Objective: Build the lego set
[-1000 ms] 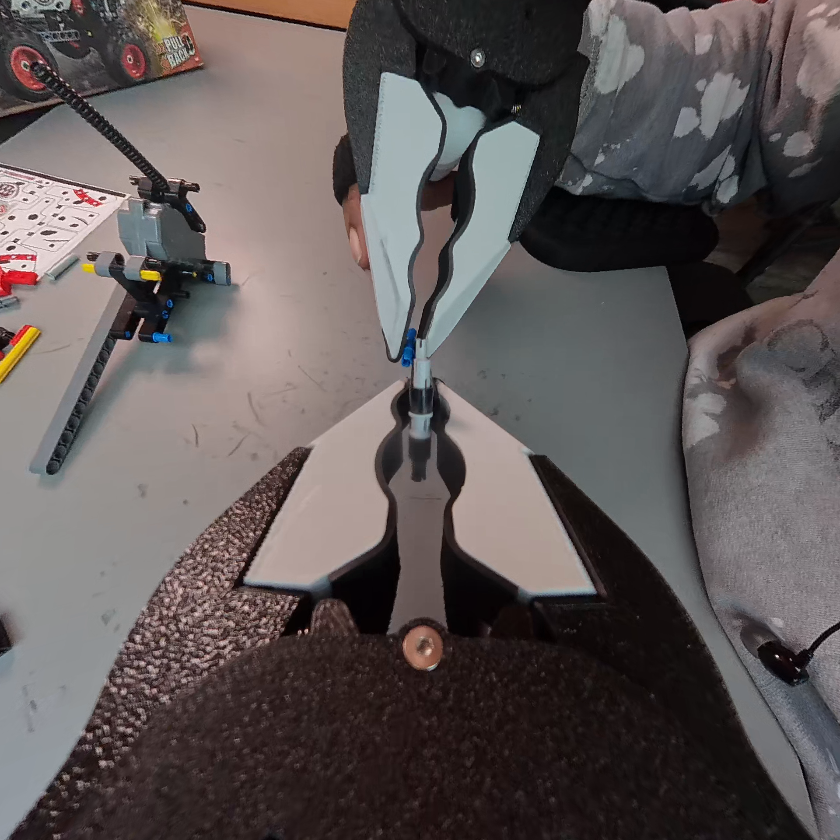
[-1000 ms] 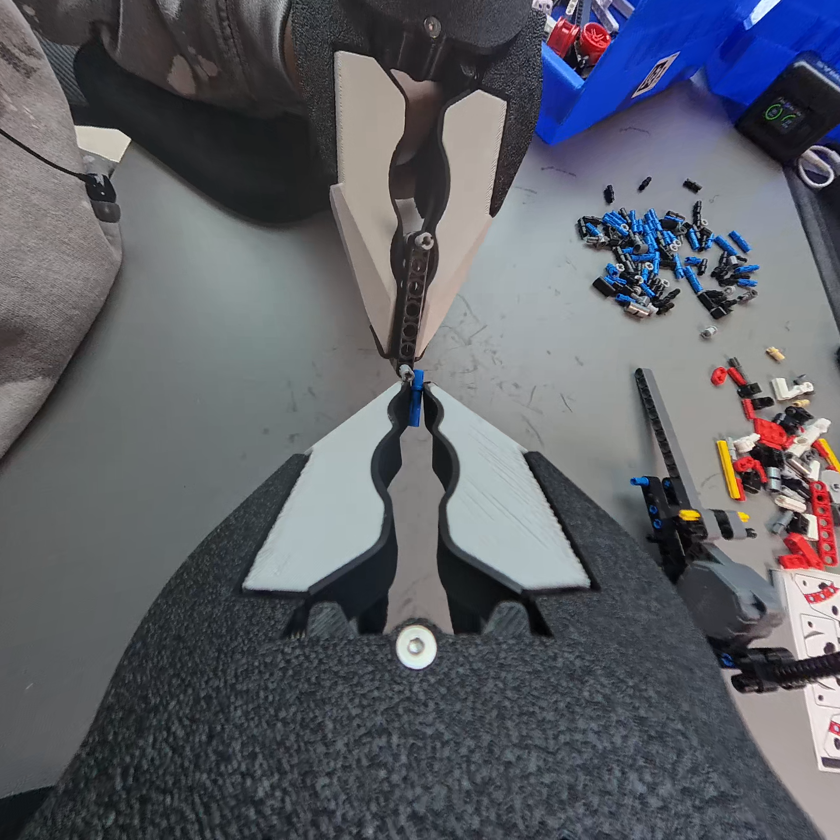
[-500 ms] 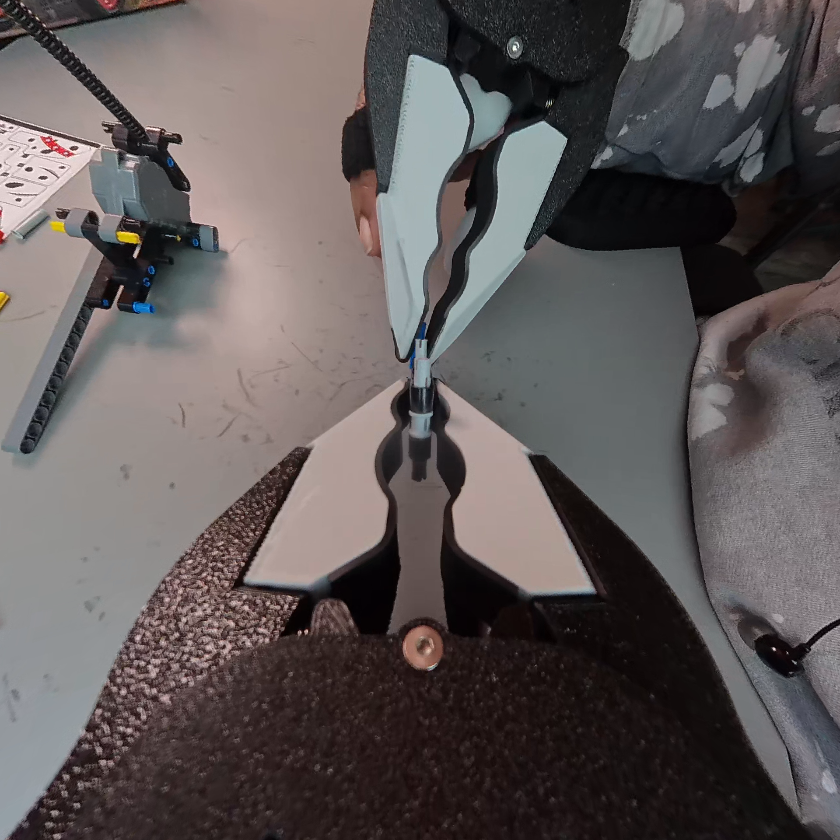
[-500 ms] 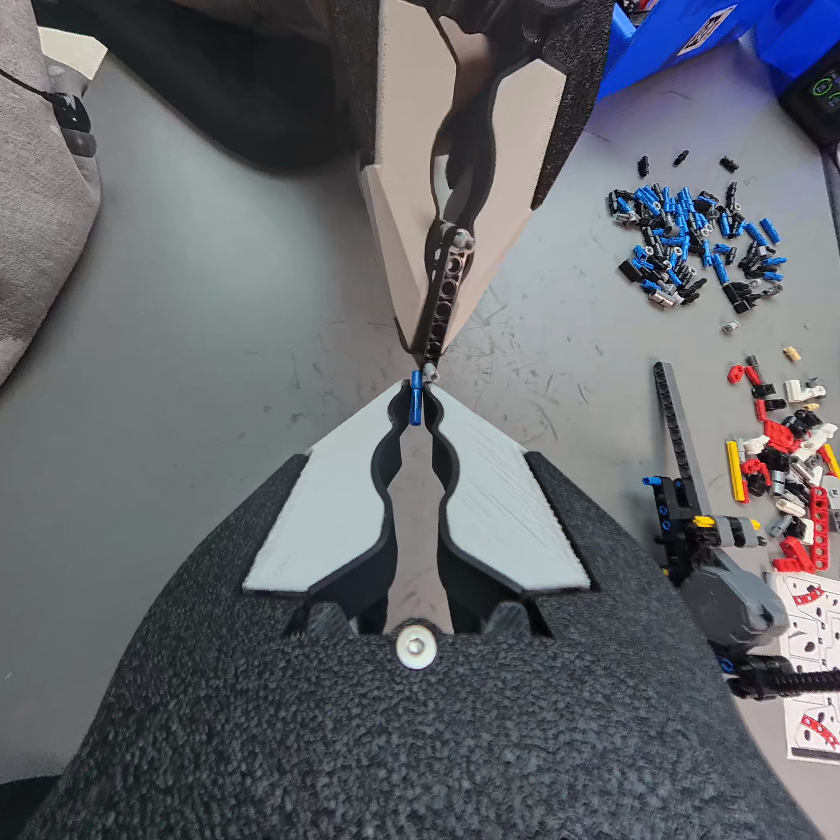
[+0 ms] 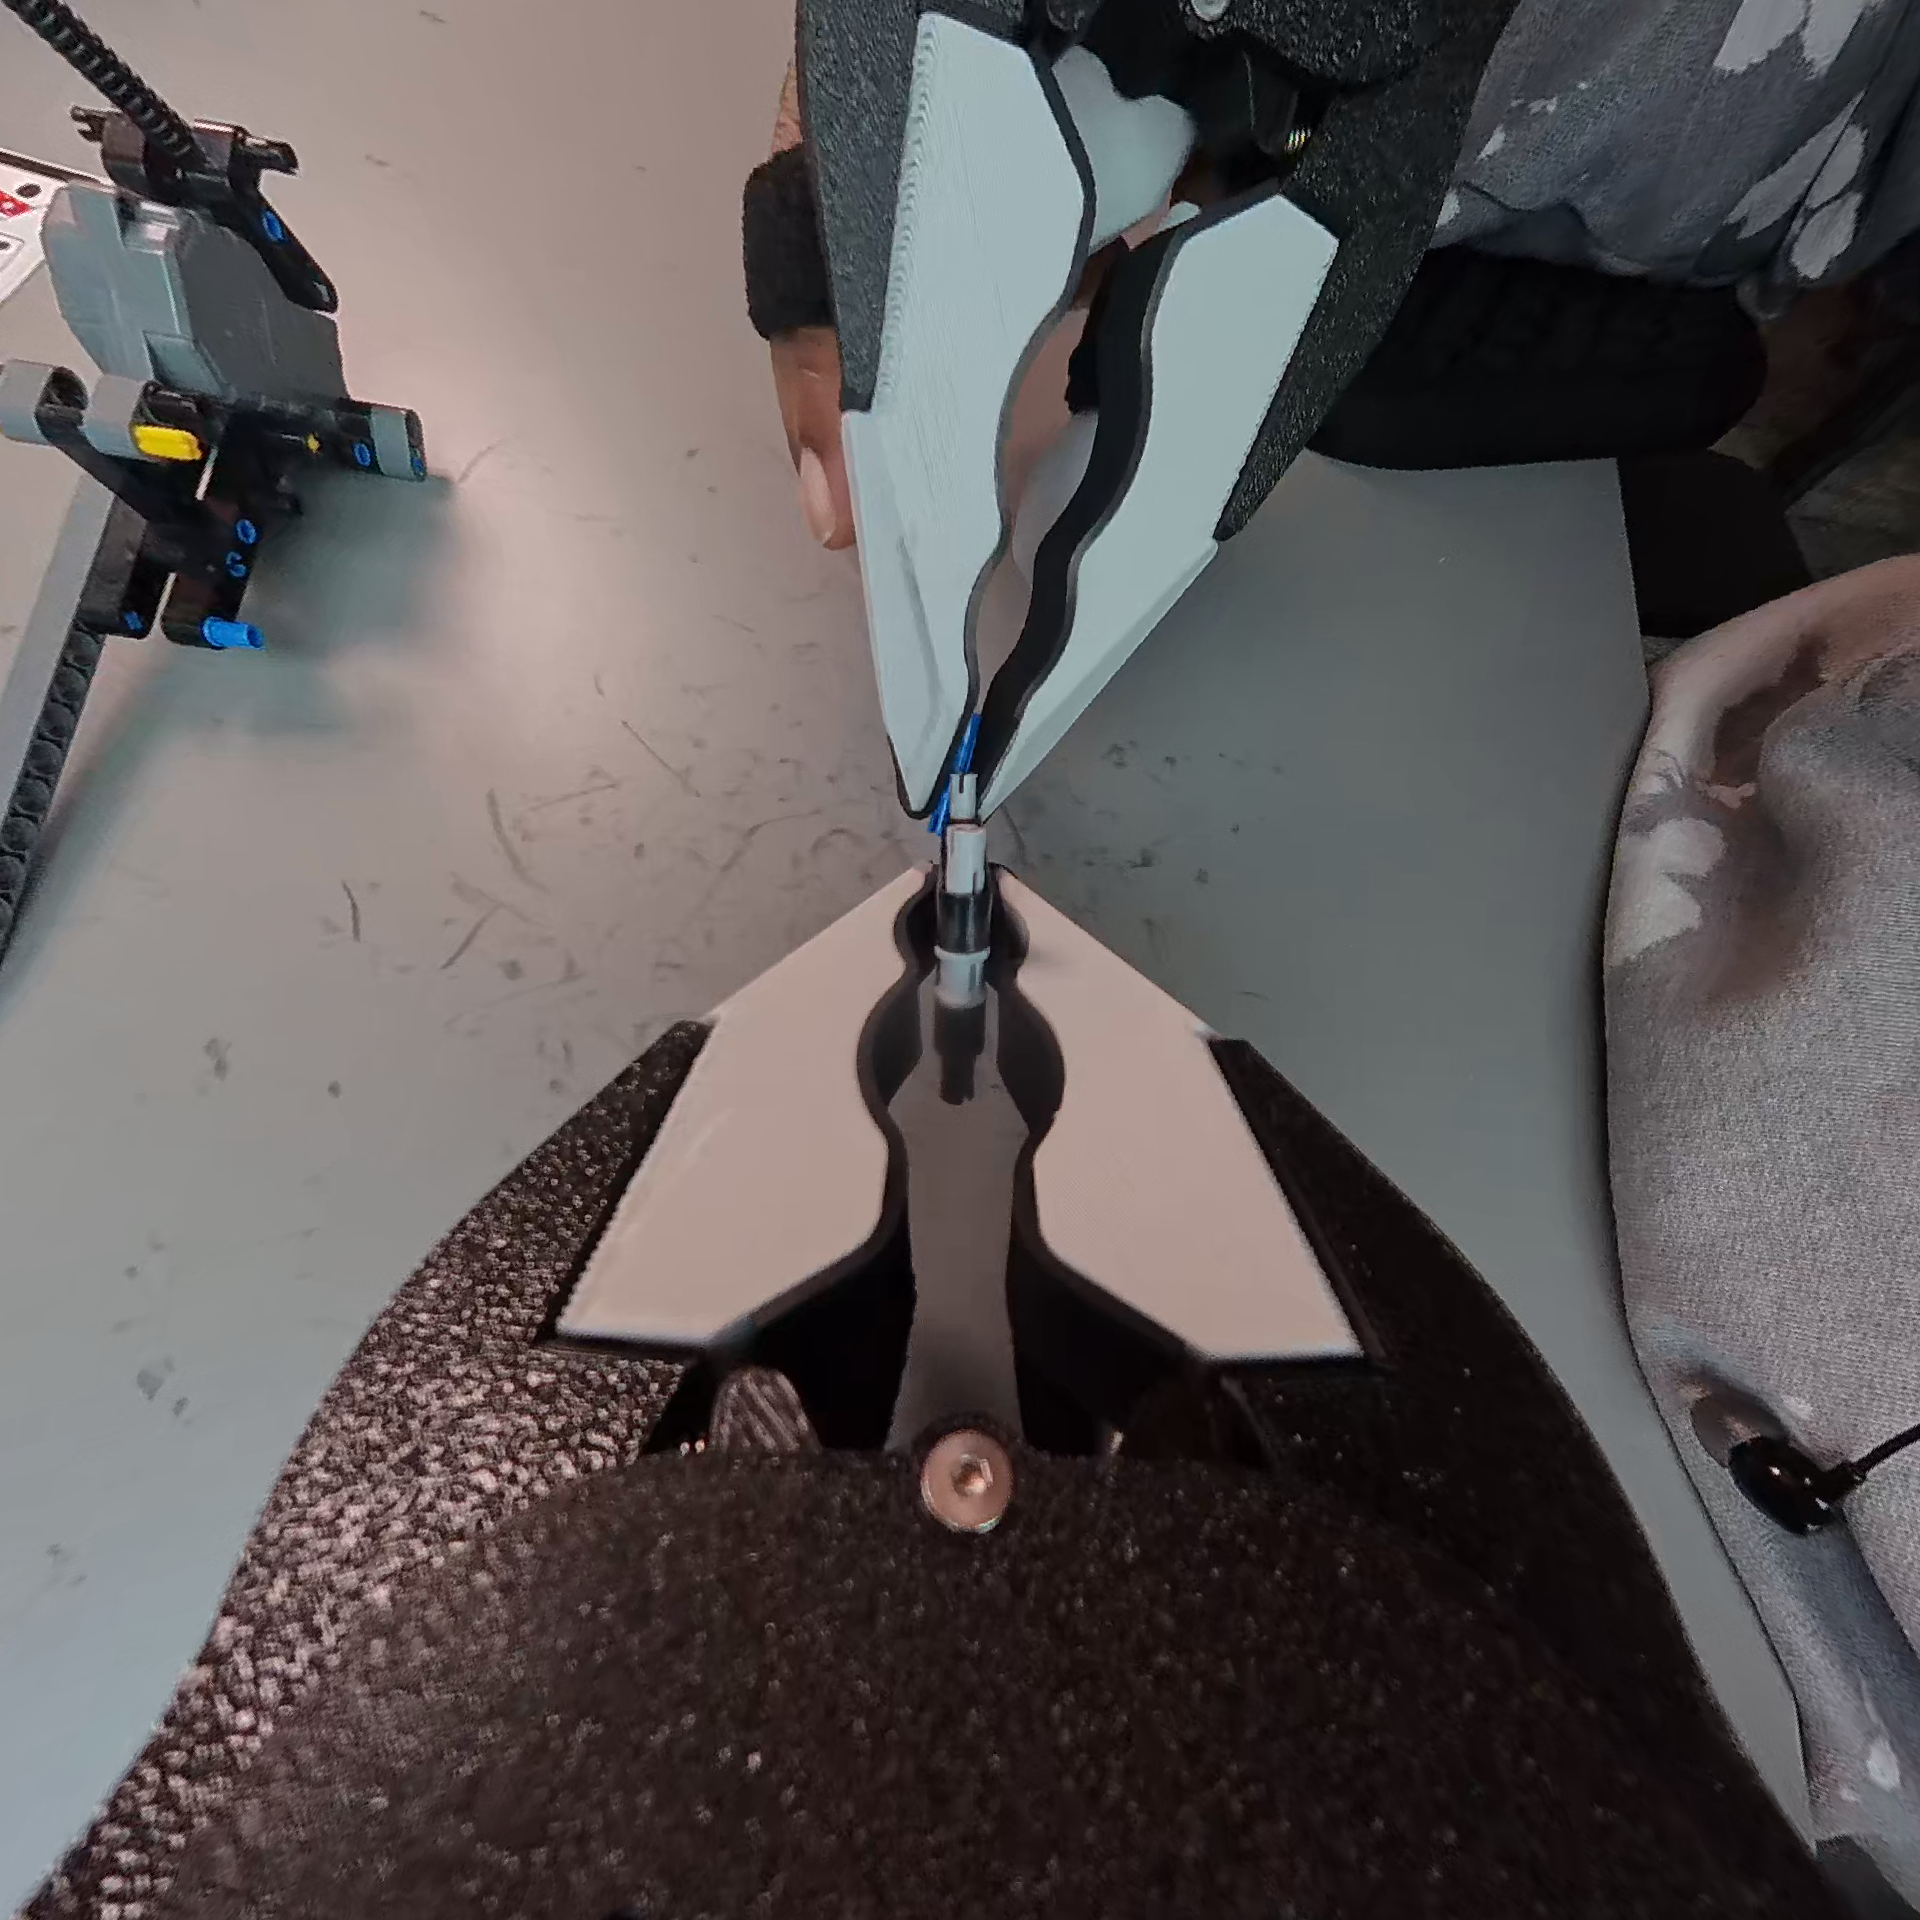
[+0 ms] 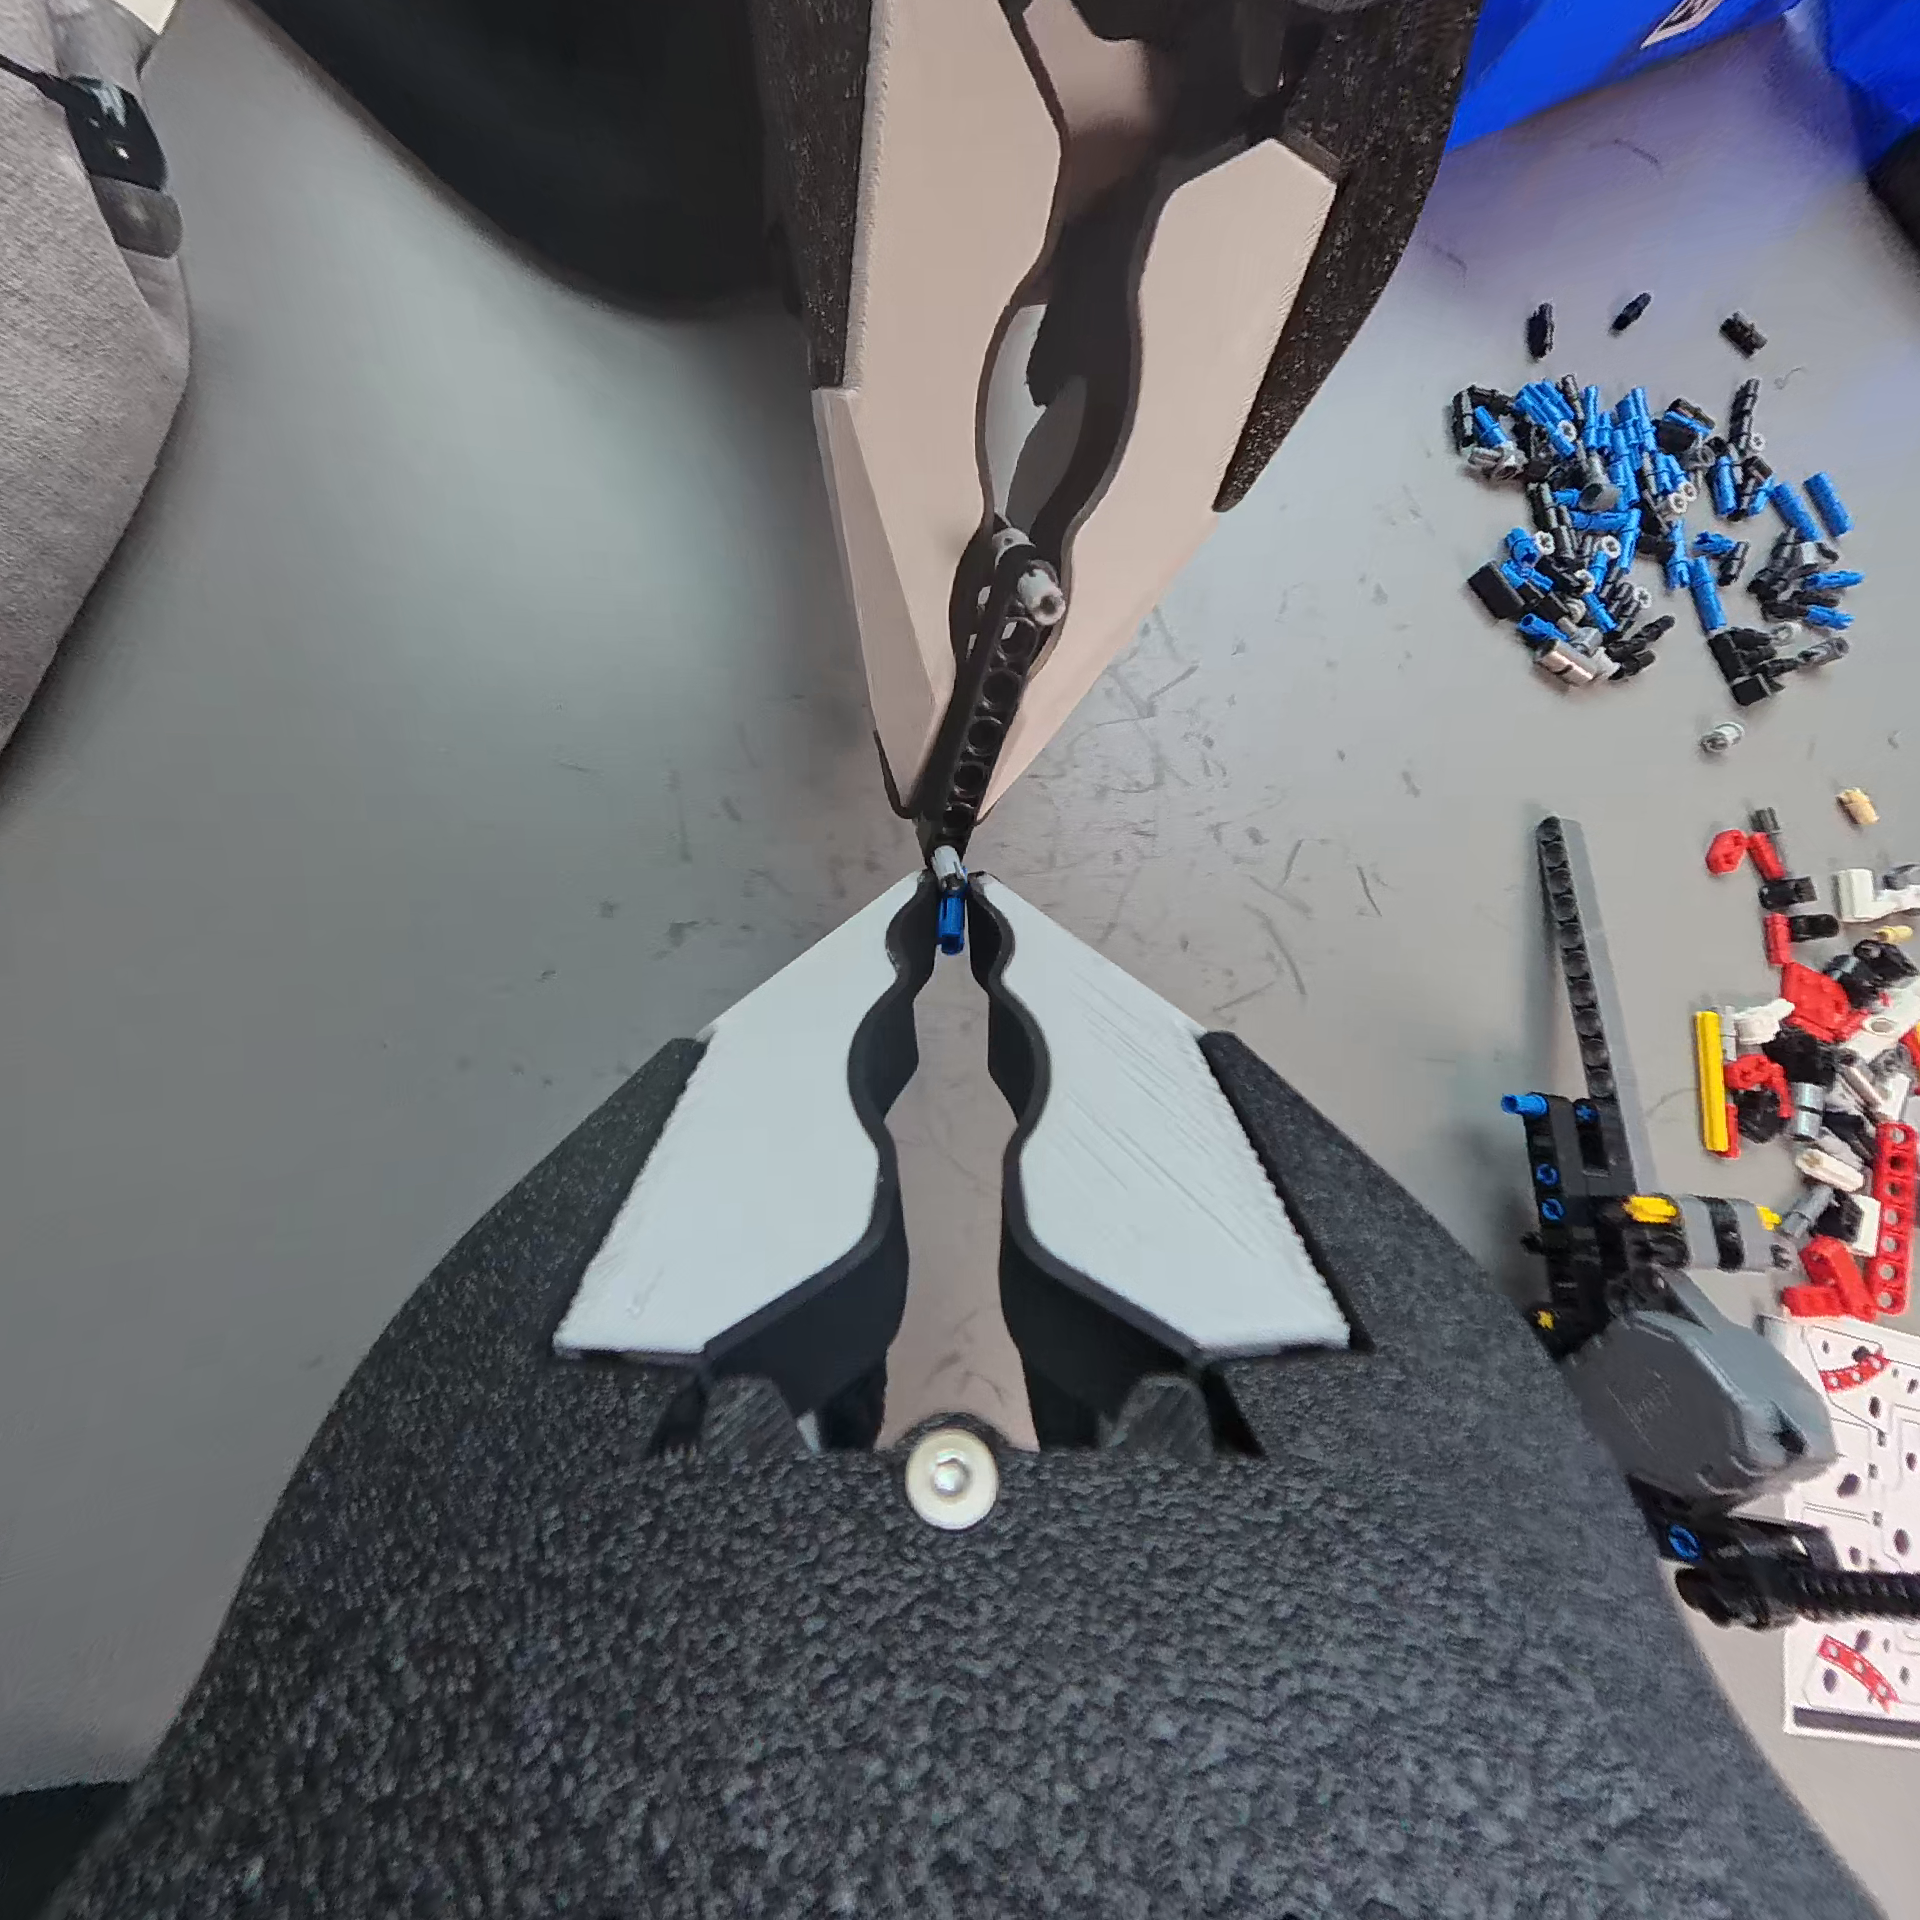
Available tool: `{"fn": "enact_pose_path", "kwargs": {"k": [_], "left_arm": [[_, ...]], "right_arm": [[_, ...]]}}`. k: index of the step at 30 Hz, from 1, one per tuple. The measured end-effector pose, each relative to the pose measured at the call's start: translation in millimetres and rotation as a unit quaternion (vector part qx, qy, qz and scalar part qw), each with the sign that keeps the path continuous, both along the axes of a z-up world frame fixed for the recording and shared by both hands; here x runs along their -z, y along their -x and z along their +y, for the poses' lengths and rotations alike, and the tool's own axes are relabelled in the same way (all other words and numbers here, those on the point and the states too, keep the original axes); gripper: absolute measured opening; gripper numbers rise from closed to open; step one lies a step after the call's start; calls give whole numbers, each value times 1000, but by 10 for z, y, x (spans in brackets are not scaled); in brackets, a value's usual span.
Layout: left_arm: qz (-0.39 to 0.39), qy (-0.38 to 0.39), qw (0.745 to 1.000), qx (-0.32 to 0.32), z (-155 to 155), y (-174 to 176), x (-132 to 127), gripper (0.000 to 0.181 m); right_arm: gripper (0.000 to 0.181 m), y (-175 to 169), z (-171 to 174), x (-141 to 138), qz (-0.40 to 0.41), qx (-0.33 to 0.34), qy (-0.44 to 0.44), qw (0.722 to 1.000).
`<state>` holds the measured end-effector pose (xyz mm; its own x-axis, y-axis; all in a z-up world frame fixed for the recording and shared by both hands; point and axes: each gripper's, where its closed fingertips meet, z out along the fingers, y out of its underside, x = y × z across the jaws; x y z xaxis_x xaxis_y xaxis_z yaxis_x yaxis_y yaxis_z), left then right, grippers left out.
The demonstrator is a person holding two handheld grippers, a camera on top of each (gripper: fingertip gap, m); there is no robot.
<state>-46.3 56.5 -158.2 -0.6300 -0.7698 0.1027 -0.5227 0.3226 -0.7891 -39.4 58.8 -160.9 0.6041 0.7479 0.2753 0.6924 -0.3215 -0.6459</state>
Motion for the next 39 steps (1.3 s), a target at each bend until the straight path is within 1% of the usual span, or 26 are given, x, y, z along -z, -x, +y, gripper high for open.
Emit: {"fn": "enact_pose_path", "kwargs": {"k": [7, 13, 16, 18, 20, 22, 24, 26, 30, 39], "left_arm": [[12, -12, 1000, 6, -16, 22, 55, 6], [8, -3, 1000, 10, -10, 37, 42, 7], [0, 22, 1000, 4, 18, 22, -22, 7], [-7, 17, 1000, -11, 93, 2, -43, 7], [-13, 6, 1000, -16, 125, -11, -43, 7], [-17, -1, 1000, -11, 82, -23, -28, 7], [-23, -9, 1000, -1, 12, -39, -23, 7], [-35, -19, 999, 4, -33, -56, -39, 7], [-50, -24, 998, -1, -52, -50, -66, 7], [-47, -29, 998, -2, -35, -45, -50, 7]], "right_arm": [[5, 22, -19, 28, 9, -6, 8, 1000], [5, 30, 2, -16, 63, 7, 8, 998], [5, -100, 13, -114, 79, 22, -8, 997], [4, -211, -56, -227, 97, 25, -2, 995], [4, -230, -79, -416, 111, 22, -6, 994], [4, -159, -47, -528, 94, 11, -4, 995], [4, -26, -14, -513, 79, -8, 16, 997], [5, 6, 33, -417, 56, -14, 33, 998], [4, 113, 53, -382, 81, -27, 50, 995], [5, 122, 26, -315, 64, -24, 69, 995]]}}
